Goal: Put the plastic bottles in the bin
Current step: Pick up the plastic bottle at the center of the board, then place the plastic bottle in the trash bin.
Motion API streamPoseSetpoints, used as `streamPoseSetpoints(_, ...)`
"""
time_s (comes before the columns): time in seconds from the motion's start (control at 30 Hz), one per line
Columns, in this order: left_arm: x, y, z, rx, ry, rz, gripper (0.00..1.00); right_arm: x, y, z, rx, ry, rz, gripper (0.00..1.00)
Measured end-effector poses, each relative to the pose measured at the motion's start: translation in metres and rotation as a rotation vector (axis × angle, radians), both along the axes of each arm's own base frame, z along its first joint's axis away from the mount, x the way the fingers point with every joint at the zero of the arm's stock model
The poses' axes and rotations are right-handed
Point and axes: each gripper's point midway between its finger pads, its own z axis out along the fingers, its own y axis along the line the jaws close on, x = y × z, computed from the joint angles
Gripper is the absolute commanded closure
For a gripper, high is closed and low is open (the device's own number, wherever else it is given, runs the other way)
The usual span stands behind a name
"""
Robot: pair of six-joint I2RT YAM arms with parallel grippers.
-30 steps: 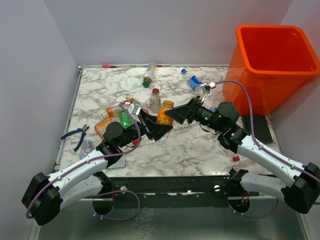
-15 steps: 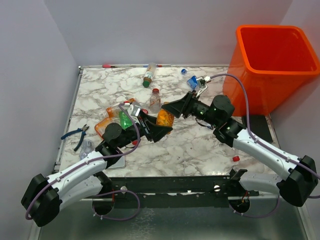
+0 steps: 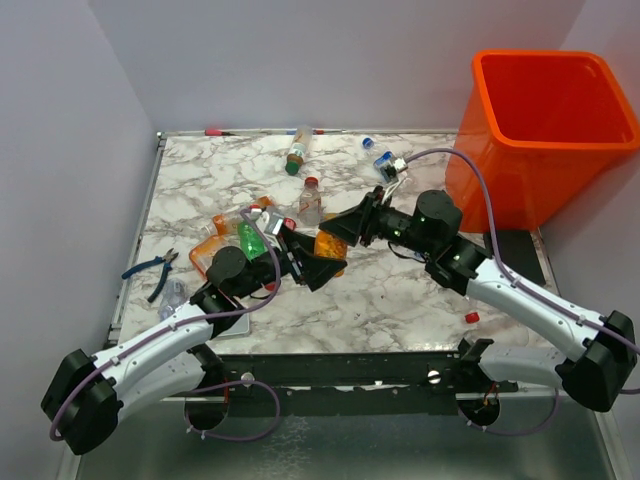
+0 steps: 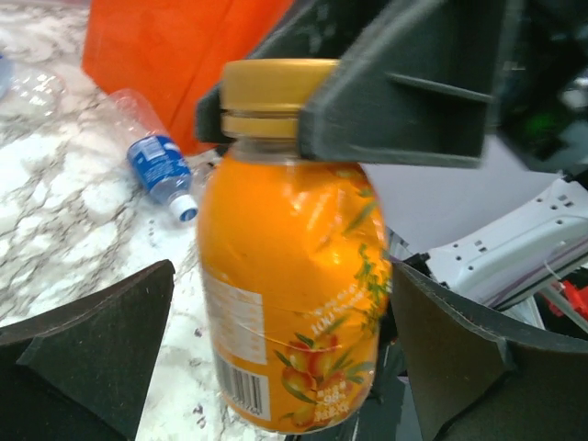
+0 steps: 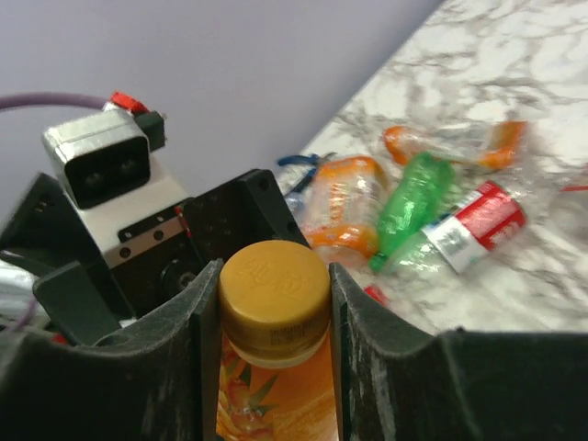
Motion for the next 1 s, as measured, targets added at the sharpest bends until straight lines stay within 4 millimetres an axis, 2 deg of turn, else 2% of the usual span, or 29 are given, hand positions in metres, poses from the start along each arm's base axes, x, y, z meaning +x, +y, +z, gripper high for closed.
streamPoseSetpoints(0.07, 0.004, 0.003, -0.008, 0.032, 0.020, 0.029, 0.01, -0.003, 0.002, -0.002, -0.074, -0.050, -0.016, 1.00)
streamPoseSetpoints(0.13, 0.007, 0.006, -0.012, 0.057, 0.033, 0.053, 0.01, -0.005, 0.003, 0.004, -0.179, -0.151, -0.062, 1.00)
streamPoseSetpoints(0.2, 0.009, 0.011, -0.005, 0.073, 0.013, 0.091, 0.01, -0.001, -0.004, 0.017, -0.251, -0.241, -0.126, 1.00)
streamPoseSetpoints(0.27, 0.012, 0.021, 0.005, 0.080, -0.020, 0.144, 0.01, 0.006, -0.021, 0.035, -0.300, -0.325, -0.217, 1.00)
streamPoseSetpoints(0.37, 0.018, 0.041, 0.013, 0.093, -0.052, 0.248, 0.01, 0.024, -0.060, 0.074, -0.358, -0.446, -0.412, 1.00)
streamPoseSetpoints(0.4, 0.020, 0.047, 0.015, 0.097, -0.062, 0.280, 0.01, 0.030, -0.073, 0.090, -0.371, -0.483, -0.484, 1.00)
streamPoseSetpoints(0.43, 0.022, 0.055, 0.018, 0.099, -0.075, 0.322, 0.01, 0.037, -0.093, 0.114, -0.382, -0.531, -0.590, 1.00)
streamPoseSetpoints(0.47, 0.023, 0.060, 0.020, 0.101, -0.084, 0.344, 0.01, 0.040, -0.101, 0.124, -0.382, -0.548, -0.635, 1.00)
streamPoseSetpoints(0.57, 0.028, 0.080, 0.027, 0.101, -0.111, 0.447, 0.01, 0.052, -0.142, 0.175, -0.399, -0.638, -0.880, 1.00)
streamPoseSetpoints(0.67, 0.032, 0.094, 0.026, 0.096, -0.115, 0.520, 0.01, 0.067, -0.191, 0.222, -0.412, -0.680, -1.146, 1.00)
streamPoseSetpoints(0.7, 0.033, 0.097, 0.024, 0.099, -0.111, 0.538, 0.01, 0.077, -0.215, 0.236, -0.423, -0.666, -1.249, 1.00)
streamPoseSetpoints(0.83, 0.049, 0.109, -0.005, 0.190, -0.040, 0.638, 0.01, 0.108, -0.296, 0.259, -0.438, -0.569, -1.548, 1.00)
streamPoseSetpoints(1.0, 0.061, 0.123, -0.046, 0.339, 0.052, 0.732, 0.01, 0.132, -0.369, 0.253, -0.430, -0.479, -1.812, 1.00)
